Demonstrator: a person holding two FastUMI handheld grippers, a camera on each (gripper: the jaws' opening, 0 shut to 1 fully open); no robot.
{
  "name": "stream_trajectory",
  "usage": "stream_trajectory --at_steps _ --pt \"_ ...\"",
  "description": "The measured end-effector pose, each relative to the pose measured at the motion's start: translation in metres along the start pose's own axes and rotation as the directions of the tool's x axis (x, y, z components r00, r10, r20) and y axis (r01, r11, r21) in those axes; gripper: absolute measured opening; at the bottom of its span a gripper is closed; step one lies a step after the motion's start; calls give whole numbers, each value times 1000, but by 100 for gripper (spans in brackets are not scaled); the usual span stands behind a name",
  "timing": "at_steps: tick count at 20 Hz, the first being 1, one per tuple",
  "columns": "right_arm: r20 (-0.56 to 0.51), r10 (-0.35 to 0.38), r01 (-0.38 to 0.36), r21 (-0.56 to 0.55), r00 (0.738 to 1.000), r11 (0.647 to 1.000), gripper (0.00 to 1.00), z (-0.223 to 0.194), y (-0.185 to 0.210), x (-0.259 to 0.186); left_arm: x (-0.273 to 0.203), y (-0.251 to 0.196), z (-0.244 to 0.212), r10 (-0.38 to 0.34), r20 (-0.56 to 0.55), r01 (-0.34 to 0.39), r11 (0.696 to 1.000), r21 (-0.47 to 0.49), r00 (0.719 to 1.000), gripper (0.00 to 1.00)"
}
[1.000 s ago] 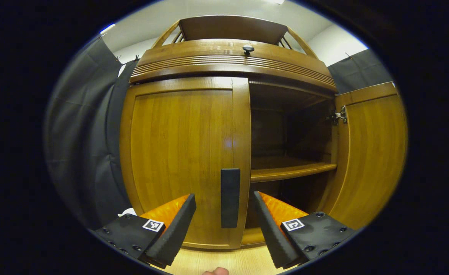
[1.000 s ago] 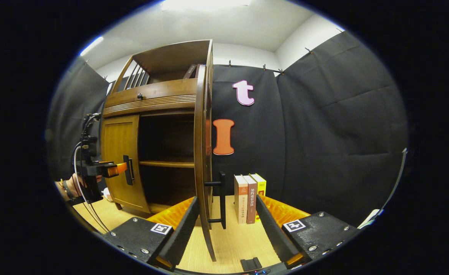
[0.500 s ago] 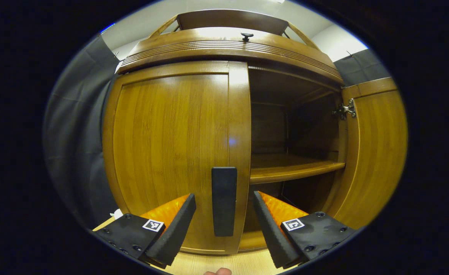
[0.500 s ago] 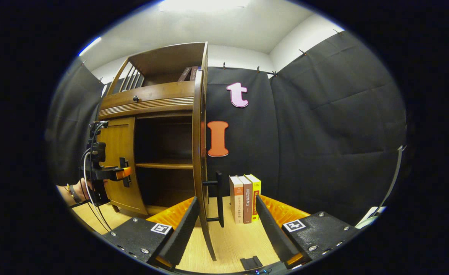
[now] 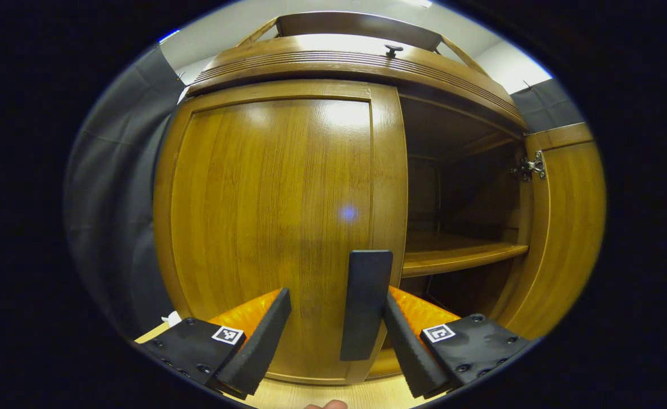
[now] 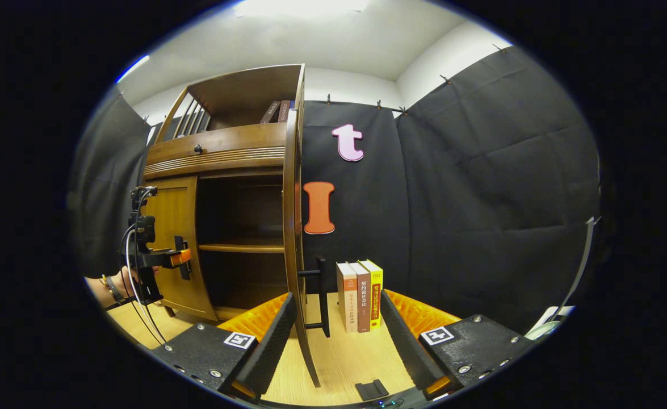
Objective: Open the right door of the double-door shoe cabinet with the right hand, and open the left door with the left hand.
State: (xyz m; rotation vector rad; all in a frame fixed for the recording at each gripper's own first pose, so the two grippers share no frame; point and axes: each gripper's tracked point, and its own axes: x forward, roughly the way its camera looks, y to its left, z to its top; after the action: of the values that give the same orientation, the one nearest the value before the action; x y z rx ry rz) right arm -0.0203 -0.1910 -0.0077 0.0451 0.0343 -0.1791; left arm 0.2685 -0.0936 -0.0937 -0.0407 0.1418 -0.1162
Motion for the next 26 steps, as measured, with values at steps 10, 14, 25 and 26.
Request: stream_trajectory --at_steps 10,14,25,26 --pt "-24 -4 4 -32 1000 999 90 -2 1 -5 4 -15 0 -57 -1 56 998 -37 998 80" --pt "-18 1 -2 -43 1000 999 90 -1 5 -6 3 -25 -6 -78 -16 78 996 35 997 43" --pt "-12 26 -26 -28 1000 999 90 -3 15 -14 -27 -27 -5 -85 -50 87 996 37 995 29" --pt "-14 28 -29 -37 1000 999 90 -3 14 -13 -34 -25 -4 -84 -46 85 996 38 995 30"
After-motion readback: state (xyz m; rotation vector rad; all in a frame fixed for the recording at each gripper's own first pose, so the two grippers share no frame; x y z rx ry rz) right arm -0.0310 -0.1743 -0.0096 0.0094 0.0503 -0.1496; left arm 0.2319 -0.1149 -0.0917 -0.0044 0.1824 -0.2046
